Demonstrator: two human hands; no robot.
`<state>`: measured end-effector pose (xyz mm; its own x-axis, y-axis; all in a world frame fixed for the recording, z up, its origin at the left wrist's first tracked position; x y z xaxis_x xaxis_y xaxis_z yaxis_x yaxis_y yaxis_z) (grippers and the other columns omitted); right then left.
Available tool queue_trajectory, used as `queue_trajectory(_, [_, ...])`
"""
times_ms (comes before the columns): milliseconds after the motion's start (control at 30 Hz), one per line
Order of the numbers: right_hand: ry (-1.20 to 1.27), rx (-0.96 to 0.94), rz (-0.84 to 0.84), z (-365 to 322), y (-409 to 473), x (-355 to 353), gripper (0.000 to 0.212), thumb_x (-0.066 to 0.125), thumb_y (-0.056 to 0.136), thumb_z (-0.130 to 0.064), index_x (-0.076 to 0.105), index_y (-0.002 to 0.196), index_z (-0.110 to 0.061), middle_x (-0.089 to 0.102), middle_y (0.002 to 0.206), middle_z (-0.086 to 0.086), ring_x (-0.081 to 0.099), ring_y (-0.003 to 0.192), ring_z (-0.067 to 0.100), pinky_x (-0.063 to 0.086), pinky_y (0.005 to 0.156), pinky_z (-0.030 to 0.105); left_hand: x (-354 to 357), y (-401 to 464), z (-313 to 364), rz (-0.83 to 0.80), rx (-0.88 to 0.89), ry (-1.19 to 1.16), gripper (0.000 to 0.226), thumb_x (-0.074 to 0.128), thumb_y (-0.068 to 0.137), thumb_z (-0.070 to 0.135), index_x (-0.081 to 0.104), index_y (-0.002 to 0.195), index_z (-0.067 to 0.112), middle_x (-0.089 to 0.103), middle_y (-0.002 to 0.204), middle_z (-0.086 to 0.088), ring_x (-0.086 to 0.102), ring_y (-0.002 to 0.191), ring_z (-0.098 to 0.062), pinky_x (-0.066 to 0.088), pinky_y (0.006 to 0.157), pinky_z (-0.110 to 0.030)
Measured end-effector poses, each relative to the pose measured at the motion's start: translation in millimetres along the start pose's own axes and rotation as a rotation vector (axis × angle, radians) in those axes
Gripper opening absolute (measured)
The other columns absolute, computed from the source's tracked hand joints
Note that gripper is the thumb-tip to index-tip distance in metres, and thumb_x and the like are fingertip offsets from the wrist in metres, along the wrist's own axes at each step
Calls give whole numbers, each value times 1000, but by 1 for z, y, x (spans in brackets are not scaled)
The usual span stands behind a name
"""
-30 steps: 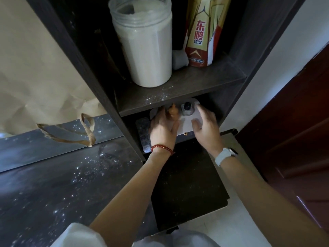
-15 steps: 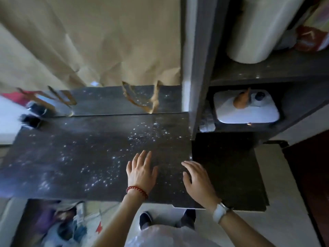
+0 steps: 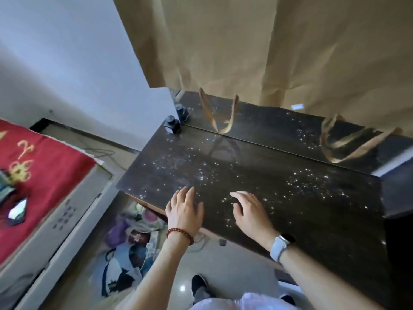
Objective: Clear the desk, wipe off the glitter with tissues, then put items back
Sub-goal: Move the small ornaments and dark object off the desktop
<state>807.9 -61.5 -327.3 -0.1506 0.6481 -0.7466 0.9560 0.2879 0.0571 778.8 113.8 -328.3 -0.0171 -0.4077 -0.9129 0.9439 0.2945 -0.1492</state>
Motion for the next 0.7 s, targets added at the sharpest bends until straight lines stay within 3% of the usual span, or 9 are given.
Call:
queue_trajectory(267, [-4, 40, -127, -78, 92, 82, 35, 46, 90, -11, 49, 125, -9, 54, 127, 7, 45, 121, 23, 36, 104, 35, -44, 80, -103, -61, -37, 1, 55, 44, 91, 37, 27, 140, 20, 27, 150, -6, 20, 139, -26, 24, 111, -46])
queue_trajectory(500, [-70, 26, -173, -86, 205, 122, 43, 47, 91, -14, 39, 133, -8, 46, 135, 10, 39, 126, 22, 33, 107, 33, -39, 180, -139, -128, -84, 7, 56, 41, 92, 35, 20, 142, 21, 18, 153, -5, 15, 141, -26, 24, 112, -46])
queue_trajectory(700, [-205, -11, -135, -88, 312, 152, 58, 53, 88, -22, 25, 138, -12, 31, 143, 12, 31, 129, 27, 35, 104, 39, -13, 249, -151, -200, -51, 69, 60, 34, 94, 41, 8, 145, 26, -3, 157, 1, -5, 144, -18, 13, 116, -47])
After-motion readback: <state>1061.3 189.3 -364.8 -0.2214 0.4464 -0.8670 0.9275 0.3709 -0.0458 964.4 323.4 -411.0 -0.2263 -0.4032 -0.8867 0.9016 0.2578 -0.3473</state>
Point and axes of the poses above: each hand's wrist, its own y-axis towards the middle knuckle, its own x-axis out of the palm, z = x × y, the point moved 9 cm from there along y, towards the middle knuckle
